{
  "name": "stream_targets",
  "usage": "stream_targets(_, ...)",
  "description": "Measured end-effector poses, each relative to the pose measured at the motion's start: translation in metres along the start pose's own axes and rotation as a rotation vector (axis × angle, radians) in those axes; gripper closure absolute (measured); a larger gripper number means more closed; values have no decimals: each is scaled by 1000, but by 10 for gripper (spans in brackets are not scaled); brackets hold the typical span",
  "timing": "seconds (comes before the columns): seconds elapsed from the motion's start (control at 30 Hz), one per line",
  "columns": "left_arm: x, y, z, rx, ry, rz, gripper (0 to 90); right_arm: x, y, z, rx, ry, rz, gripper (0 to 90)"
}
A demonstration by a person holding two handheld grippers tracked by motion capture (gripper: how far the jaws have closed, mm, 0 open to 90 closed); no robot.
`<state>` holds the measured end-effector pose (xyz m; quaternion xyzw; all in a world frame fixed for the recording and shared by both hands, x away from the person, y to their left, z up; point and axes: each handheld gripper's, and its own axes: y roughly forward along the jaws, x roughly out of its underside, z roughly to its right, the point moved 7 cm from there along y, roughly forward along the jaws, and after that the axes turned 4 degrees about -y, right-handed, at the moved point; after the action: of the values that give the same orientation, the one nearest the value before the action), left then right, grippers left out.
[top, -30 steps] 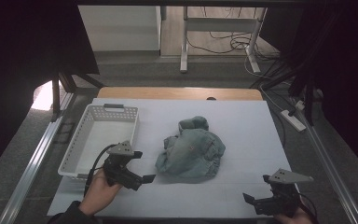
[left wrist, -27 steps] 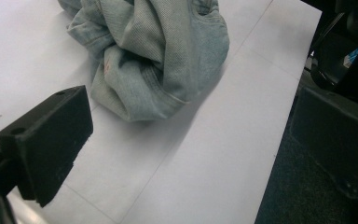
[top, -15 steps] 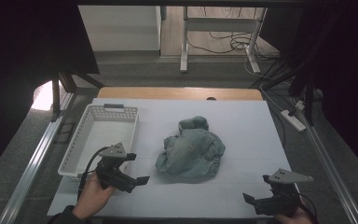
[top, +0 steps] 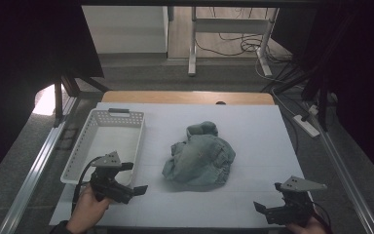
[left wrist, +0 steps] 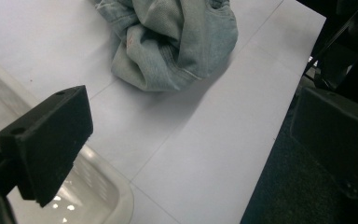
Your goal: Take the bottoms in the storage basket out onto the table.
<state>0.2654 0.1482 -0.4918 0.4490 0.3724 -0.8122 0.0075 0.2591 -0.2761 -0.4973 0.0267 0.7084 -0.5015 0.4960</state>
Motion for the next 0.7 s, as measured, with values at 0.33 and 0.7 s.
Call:
stream_targets(0.33,9,-9,-2,-12,-17,7,0,0,0,0,-1,1,0,15)
stream_targets(0.7,23,-21,-5,-39,-40,23,0,0,1,0,-1,3,-2,15)
